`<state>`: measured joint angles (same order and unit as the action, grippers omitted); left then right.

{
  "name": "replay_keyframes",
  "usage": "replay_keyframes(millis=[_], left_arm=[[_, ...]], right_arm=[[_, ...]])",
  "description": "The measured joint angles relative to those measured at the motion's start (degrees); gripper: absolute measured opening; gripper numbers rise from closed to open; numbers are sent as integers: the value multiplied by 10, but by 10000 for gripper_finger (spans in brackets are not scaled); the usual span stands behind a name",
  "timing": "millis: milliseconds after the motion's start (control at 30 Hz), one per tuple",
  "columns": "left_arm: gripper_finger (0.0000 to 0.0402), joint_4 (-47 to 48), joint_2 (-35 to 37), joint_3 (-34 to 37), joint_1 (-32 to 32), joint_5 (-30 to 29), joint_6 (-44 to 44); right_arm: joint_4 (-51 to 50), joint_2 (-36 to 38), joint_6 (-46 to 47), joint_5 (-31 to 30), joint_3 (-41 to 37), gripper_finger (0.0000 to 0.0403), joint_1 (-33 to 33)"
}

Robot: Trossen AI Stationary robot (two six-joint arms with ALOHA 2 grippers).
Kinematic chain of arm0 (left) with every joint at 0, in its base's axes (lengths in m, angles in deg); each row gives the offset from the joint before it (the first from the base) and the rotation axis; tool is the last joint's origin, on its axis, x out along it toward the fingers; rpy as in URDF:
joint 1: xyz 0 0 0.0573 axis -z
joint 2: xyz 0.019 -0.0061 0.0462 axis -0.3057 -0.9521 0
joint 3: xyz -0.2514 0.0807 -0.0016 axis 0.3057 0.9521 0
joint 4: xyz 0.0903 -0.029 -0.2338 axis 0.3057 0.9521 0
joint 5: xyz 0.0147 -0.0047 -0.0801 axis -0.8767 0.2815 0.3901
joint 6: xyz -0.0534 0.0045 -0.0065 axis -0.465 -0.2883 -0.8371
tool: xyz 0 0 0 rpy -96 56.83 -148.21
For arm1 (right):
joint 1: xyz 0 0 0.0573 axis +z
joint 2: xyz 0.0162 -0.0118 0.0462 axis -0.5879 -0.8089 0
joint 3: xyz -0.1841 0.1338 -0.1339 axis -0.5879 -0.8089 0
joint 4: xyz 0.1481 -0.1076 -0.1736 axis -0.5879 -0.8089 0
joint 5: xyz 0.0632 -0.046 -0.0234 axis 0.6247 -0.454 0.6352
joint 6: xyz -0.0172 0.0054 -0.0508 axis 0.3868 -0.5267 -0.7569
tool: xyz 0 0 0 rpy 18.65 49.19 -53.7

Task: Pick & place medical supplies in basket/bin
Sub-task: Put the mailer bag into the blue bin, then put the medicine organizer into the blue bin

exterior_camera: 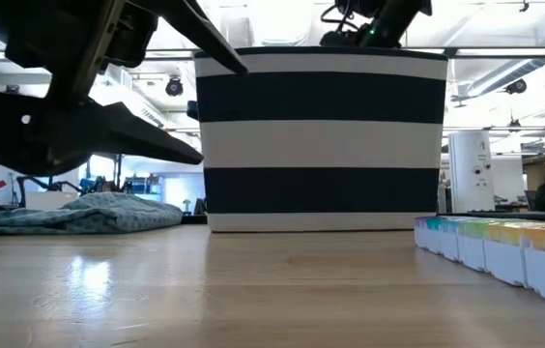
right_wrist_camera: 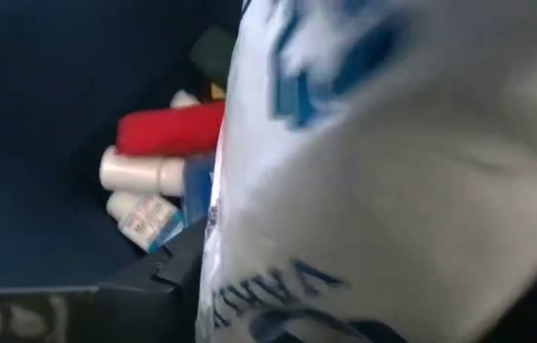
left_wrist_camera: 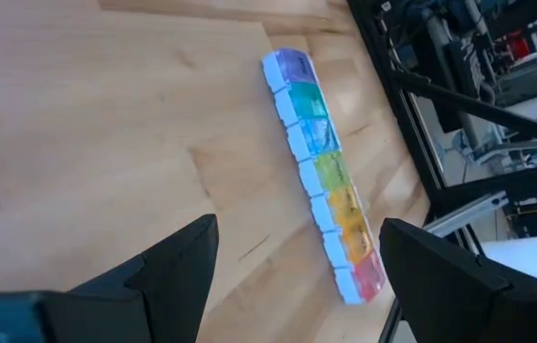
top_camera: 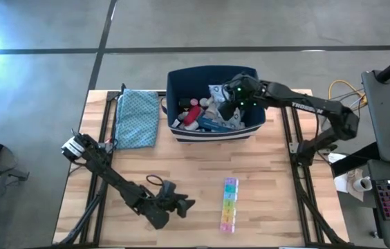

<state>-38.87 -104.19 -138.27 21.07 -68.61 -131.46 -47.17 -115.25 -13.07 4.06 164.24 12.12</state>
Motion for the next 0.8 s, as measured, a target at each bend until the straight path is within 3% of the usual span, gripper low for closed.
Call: replay_keyframes(millis=[233, 533, 700, 800], left_arm=[[272, -2, 0, 0, 0, 1, -6], [272, -3, 0, 0, -3, 1, -5], [272, 0, 0, 0, -3, 1, -1], [272, 1, 0, 0, -3, 1, -1]], right_arm=[[43, 9, -14, -16, 21, 245, 7], [-25, 30, -60, -77, 98, 301, 7], [-62, 68, -51, -73, 129, 316, 64], [-145, 88, 19, -48, 136, 317, 119]])
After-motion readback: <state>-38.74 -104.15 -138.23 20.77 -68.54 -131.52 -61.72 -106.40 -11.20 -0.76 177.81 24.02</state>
